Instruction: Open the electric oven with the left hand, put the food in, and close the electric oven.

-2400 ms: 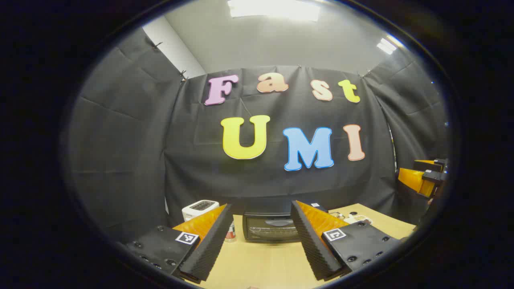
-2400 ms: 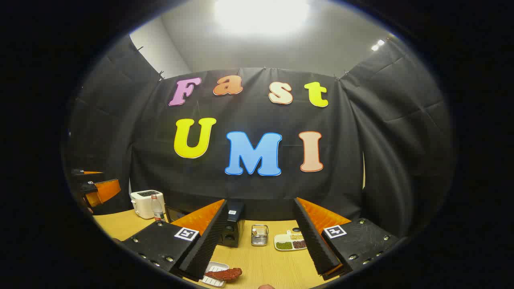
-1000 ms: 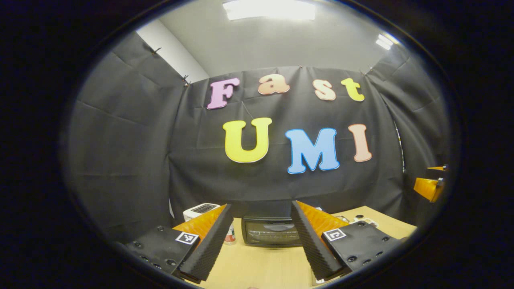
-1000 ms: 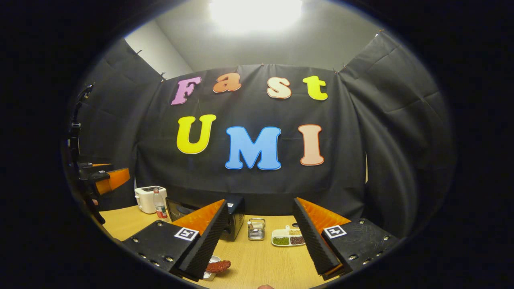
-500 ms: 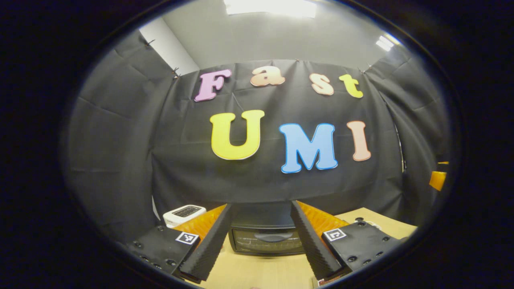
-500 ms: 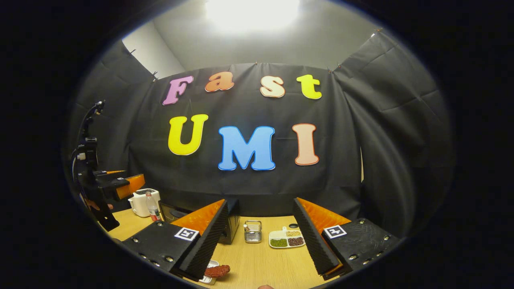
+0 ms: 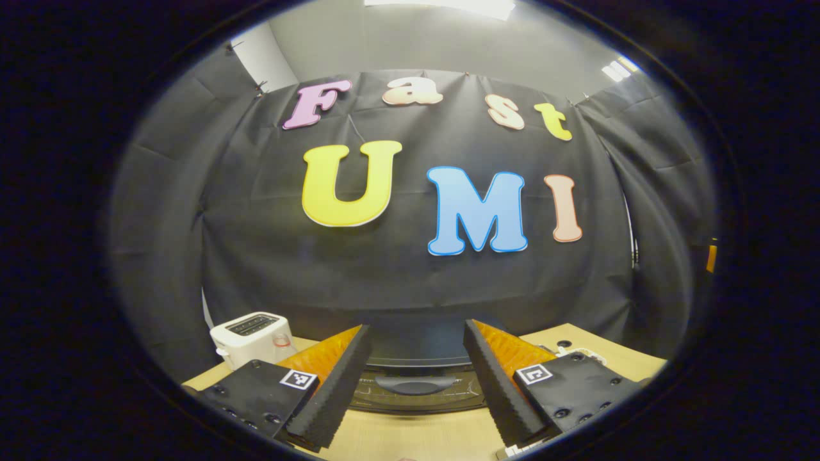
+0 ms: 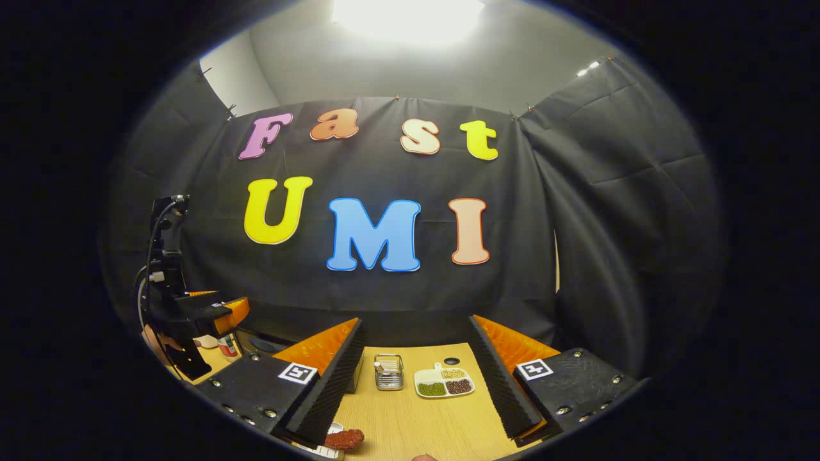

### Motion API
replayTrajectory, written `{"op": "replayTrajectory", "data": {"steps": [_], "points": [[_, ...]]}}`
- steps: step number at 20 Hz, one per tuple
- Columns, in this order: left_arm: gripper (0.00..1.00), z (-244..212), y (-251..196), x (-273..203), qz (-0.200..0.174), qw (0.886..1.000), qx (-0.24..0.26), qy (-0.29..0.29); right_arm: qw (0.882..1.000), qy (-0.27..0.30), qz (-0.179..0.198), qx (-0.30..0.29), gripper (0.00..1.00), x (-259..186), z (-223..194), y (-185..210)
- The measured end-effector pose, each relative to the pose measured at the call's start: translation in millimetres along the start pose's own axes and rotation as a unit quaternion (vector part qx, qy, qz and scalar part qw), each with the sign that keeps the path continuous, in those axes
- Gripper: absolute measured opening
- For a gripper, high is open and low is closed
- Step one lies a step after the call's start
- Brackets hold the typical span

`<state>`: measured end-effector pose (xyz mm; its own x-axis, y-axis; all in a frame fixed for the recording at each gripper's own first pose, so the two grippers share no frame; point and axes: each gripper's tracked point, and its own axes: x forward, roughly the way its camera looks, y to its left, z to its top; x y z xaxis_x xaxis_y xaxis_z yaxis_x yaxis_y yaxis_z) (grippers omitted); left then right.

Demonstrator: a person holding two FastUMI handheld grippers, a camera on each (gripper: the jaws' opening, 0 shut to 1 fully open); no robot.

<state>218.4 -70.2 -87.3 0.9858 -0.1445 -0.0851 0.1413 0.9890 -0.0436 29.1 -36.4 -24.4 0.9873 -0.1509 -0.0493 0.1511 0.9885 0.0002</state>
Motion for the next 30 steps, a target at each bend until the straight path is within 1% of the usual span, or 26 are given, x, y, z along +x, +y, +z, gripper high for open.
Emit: {"op": "replayTrajectory", "data": {"steps": [3,4,6,7,8,12,15,16,17,18,19,20,21,24,28,29,30], "points": [[0.98,-23,-3,22,-0.011,1.0,0.003,0.014,1.0,0.013,-0.016,-0.01,0.98,2,-5,0],[1.0,-30,-4,29,-0.014,1.0,0.006,0.019,1.0,0.017,-0.02,-0.013,0.98,2,-6,0],[0.97,-46,-4,41,-0.017,0.999,0.017,0.027,0.999,0.022,-0.027,-0.014,0.98,3,-8,1],[1.0,-56,-4,48,-0.019,0.999,0.019,0.034,0.999,0.025,-0.028,-0.014,0.98,5,-8,3],[1.0,-64,-3,53,-0.02,0.999,0.018,0.042,0.999,0.026,-0.028,-0.015,0.97,4,-7,5],[1.0,-94,2,72,-0.011,0.997,0.013,0.071,0.999,0.024,-0.038,-0.023,0.98,2,-6,3],[1.0,-109,0,79,-0.012,0.996,0.01,0.087,0.998,0.022,-0.047,-0.024,0.98,-1,-5,-3],[1.0,-112,0,81,-0.01,0.996,0.01,0.09,0.998,0.023,-0.05,-0.023,0.97,-2,-5,-5],[0.97,-116,2,83,-0.007,0.996,0.01,0.093,0.998,0.023,-0.054,-0.02,0.98,-3,-5,-8],[1.0,-120,2,84,-0.003,0.995,0.011,0.098,0.998,0.022,-0.056,-0.019,0.98,-4,-4,-10],[0.97,-123,4,85,0.001,0.995,0.013,0.103,0.998,0.023,-0.058,-0.019,0.98,-5,-4,-11],[1.0,-123,5,86,0.004,0.995,0.017,0.101,0.998,0.024,-0.059,-0.02,0.98,-5,-4,-13],[1.0,-123,3,88,0.005,0.995,0.019,0.099,0.998,0.025,-0.058,-0.022,0.98,-6,-5,-14],[1.0,-124,4,88,0.01,0.995,0.02,0.102,0.998,0.023,-0.053,-0.026,0.98,-6,-3,-14],[1.0,-125,3,76,0.013,0.994,0.02,0.103,0.999,0.02,-0.042,-0.027,0.98,-8,-2,-11],[0.97,-125,3,71,0.014,0.994,0.021,0.103,0.999,0.02,-0.04,-0.028,0.98,-9,-2,-11],[0.97,-127,3,66,0.015,0.994,0.021,0.104,0.999,0.02,-0.037,-0.028,0.98,-9,-3,-11]]}}
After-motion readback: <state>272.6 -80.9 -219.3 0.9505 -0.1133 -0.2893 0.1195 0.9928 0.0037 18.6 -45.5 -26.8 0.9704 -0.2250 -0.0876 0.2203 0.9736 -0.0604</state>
